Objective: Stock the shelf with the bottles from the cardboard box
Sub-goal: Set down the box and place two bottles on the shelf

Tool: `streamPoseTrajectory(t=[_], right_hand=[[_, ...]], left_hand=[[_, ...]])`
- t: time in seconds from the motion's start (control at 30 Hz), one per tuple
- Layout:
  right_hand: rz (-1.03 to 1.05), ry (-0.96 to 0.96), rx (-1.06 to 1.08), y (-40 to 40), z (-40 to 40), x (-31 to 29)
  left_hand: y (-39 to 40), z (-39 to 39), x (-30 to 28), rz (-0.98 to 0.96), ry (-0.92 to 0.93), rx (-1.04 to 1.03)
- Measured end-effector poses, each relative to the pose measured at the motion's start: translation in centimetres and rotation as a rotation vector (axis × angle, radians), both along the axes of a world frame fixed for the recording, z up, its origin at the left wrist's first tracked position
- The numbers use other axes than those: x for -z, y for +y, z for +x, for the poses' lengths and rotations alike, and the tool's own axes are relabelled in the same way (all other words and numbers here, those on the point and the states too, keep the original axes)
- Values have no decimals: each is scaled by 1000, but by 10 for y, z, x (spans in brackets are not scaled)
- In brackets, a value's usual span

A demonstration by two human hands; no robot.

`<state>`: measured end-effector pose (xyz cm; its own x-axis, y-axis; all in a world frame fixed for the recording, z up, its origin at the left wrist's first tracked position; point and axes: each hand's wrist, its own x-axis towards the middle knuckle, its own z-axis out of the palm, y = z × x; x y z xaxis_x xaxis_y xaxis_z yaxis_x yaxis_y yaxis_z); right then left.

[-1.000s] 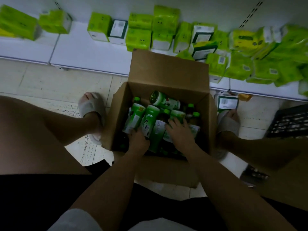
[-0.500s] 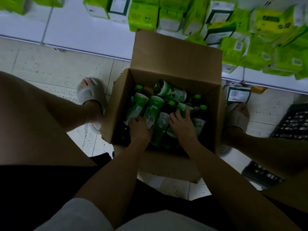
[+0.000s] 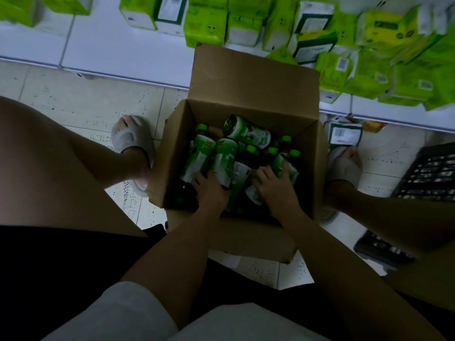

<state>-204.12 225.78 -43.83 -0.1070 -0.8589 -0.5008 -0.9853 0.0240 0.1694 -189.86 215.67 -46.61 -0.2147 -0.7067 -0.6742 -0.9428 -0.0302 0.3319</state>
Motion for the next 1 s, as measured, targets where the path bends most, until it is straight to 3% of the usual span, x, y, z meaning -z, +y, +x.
streamPoseTrajectory(t=[0.1,0.23,0.6,0.9,1.0], right_hand=[[-76,-34,84,6,-3,-8],[-276,-103,244,9,-6,-17],[-378,-303,634,4,4,-38],[-635,-996,1168,2,12,-53],[-661,-1129,1241,-2,12,-62]], left_hand=[[-1,1,2,70,96,-40],[-5,4,-13,22,152,-85],[-26,14,-103,-268,354,-147],[-14,20,-118,-298,572,-182],[-18,17,-126,-297,632,-233]])
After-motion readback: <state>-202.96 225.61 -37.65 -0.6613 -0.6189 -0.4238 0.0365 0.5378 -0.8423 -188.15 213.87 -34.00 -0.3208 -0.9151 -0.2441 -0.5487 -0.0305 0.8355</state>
